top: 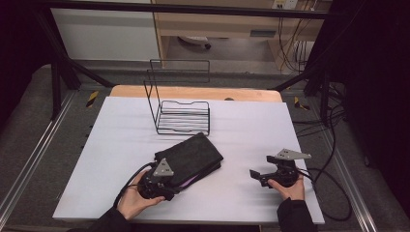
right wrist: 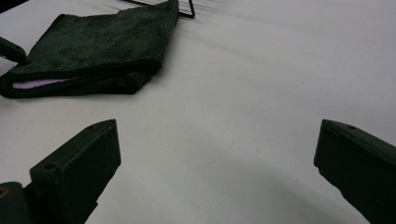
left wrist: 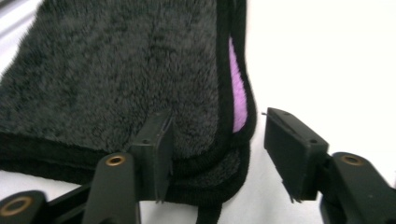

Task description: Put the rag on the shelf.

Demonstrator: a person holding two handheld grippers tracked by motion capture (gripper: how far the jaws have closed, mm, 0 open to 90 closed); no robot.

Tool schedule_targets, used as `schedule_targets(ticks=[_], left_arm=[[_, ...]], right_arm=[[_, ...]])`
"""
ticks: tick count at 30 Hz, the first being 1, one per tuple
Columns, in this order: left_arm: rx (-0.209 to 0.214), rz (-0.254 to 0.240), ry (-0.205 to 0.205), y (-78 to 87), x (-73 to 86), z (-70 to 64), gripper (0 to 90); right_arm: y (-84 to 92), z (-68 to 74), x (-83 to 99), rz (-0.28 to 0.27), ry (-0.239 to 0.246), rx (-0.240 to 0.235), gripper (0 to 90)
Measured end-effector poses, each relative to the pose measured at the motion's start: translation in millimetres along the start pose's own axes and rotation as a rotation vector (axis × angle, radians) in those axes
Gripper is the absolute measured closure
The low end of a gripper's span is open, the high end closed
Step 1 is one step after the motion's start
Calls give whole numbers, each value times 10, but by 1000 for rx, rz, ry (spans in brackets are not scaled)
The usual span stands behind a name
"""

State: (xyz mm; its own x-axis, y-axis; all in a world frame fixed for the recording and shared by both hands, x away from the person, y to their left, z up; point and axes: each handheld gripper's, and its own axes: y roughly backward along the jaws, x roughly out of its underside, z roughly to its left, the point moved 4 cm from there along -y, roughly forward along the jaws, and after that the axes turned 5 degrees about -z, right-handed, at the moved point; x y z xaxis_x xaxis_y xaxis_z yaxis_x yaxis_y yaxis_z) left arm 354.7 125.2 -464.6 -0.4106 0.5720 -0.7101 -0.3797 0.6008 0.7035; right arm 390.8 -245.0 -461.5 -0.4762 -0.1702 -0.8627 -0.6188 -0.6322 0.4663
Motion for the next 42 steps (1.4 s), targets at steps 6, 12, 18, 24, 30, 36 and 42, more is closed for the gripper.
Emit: schedule_targets(ticks=[6,12,18,24,30,36,42], left_arm=[[-18,-4,4,-35,26,7,483],[-71,-12,-15,-65,41,-36,513],[-89,-2,16,-58,28,5,611],[-99,-2,17,-54,25,48,752],[-78,2,26,-46,16,72,789],[-36,-19,39,56,33,65,707],[-75,7,9,34,144,22,478]], right_arm=[[-3,-6,3,5,8,7,12],[-2,1,0,7,10,14,12],[-6,8,1,9,8,14,12],[-6,9,1,9,9,13,14],[-8,10,4,14,11,7,17],[-4,10,4,13,13,7,17],[-9,13,8,15,14,7,17]])
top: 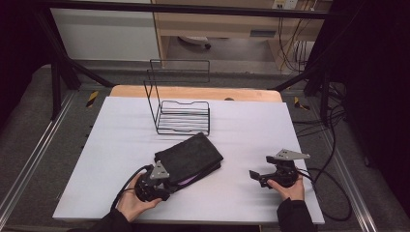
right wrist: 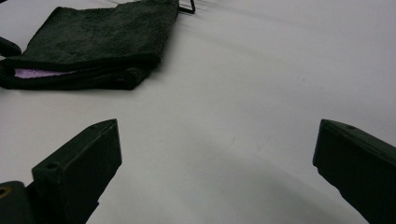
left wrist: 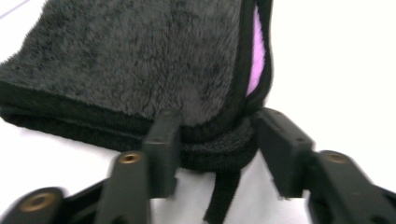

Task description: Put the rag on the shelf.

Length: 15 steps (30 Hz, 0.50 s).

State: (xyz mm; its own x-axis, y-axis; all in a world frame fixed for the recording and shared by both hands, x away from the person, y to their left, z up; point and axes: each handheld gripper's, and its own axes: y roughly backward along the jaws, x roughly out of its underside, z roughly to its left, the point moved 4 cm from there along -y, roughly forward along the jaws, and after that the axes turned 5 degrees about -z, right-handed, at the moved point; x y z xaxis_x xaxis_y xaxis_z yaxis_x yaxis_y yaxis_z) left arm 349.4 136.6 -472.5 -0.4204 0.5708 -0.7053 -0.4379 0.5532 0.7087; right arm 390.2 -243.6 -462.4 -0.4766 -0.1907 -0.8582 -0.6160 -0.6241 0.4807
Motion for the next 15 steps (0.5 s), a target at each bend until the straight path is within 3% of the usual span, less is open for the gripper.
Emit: schedule_targets(ticks=[6,15], left_arm=[[-35,3,-10,-38,-32,-1,508],[-23,23,23,-46,-84,81,705]], right_arm=[[4,-5,-5,-5,0,2,17],[0,-3,-4,-2,0,-2,21]])
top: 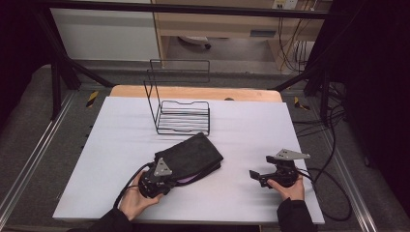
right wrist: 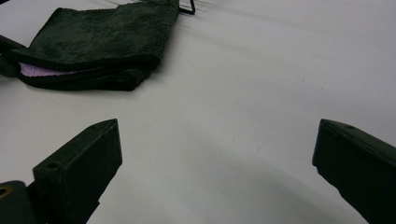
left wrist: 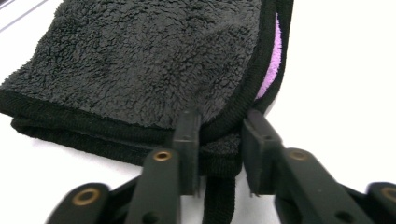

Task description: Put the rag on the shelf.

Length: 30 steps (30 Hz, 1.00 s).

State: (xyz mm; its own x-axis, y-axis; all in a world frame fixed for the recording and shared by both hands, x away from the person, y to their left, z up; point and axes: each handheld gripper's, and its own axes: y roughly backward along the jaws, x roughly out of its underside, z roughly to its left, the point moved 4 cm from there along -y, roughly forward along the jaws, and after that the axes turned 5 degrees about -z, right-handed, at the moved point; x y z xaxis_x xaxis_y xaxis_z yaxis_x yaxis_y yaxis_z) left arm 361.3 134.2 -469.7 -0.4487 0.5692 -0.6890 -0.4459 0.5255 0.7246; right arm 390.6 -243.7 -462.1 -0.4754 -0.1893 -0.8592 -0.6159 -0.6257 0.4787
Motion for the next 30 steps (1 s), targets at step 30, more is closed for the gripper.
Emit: schedule_targets(ticks=[30], left_arm=[[111,-34,45,106,-147,-149,814]], right_arm=[[-22,30,7,21,-5,-33,38]])
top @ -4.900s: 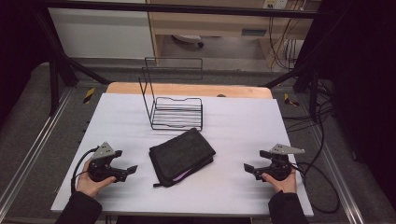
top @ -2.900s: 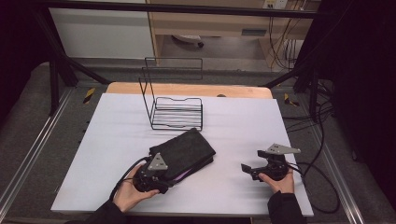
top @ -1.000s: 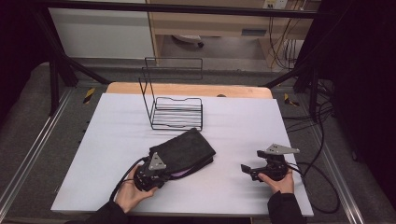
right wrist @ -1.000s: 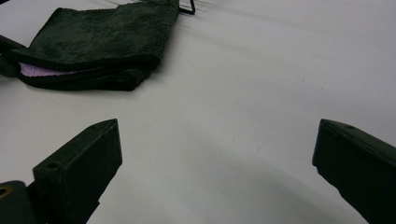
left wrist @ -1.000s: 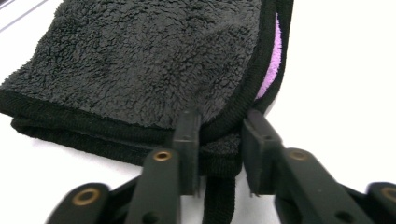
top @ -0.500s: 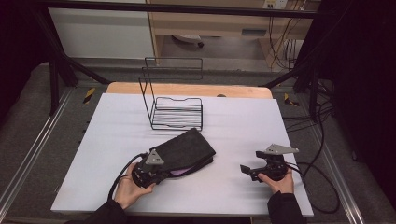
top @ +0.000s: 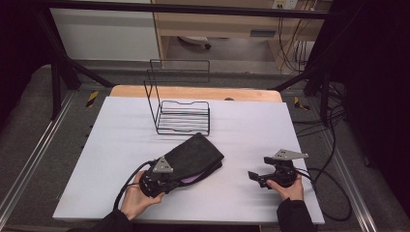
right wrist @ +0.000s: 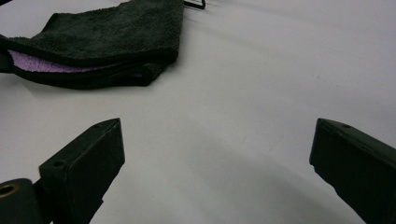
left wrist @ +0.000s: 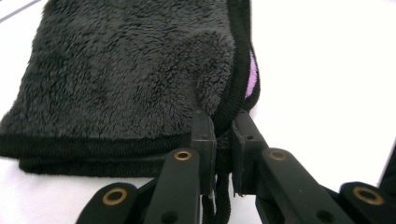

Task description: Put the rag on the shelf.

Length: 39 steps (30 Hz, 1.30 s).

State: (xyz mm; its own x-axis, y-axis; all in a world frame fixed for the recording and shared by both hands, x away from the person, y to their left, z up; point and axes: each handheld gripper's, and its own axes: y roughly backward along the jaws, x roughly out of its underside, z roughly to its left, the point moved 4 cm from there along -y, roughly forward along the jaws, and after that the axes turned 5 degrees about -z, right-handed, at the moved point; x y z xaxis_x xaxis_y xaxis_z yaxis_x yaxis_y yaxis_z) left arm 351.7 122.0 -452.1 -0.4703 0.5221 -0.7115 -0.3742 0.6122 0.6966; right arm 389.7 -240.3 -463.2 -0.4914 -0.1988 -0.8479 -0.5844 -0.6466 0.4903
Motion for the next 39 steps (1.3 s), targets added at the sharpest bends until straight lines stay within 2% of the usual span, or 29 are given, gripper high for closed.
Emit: schedule_targets(ticks=[4,9,12,15,17,18,19,21,22,24,27,28,29,30,33,36,39], left_arm=[[13,1,-12,-3,-22,-98,814],[54,-14,-3,7,-62,-251,814],[65,-17,0,-15,-78,-345,812],[71,10,-4,-66,-66,-373,800],[90,27,-3,-70,-56,-355,767],[104,18,-2,-48,-60,-345,736],[110,-5,-1,-7,-73,-332,699],[93,-40,-5,103,-112,-276,587],[77,-58,-4,164,-130,-227,544],[22,-84,17,254,-146,-87,522],[-83,-64,43,264,-95,179,524],[-103,-48,60,240,-61,265,530],[-114,-35,80,205,-22,341,554],[-126,-18,103,170,18,409,554],[-125,28,130,71,108,515,585],[-93,26,154,36,117,537,624],[-83,29,137,41,126,521,662]], right_arm=[[-2,6,-5,1,6,-2,39],[-5,13,-6,5,7,-6,40],[-7,14,-5,5,7,-6,41],[-13,13,-3,6,12,-5,43],[-18,23,-4,12,13,-3,44],[-22,27,-6,11,19,-3,45],[-24,37,-10,12,15,-3,47],[-29,57,-19,7,19,-3,56],[-32,69,-26,4,20,2,60],[-43,97,-42,-3,23,1,70],[-77,149,-71,-10,23,12,86],[-97,167,-80,-7,25,20,98],[-150,203,-101,0,29,48,131],[-150,203,-101,0,29,48,131],[-268,274,-148,9,22,59,187],[-429,357,-209,20,29,59,274],[-595,434,-251,31,38,55,390]])
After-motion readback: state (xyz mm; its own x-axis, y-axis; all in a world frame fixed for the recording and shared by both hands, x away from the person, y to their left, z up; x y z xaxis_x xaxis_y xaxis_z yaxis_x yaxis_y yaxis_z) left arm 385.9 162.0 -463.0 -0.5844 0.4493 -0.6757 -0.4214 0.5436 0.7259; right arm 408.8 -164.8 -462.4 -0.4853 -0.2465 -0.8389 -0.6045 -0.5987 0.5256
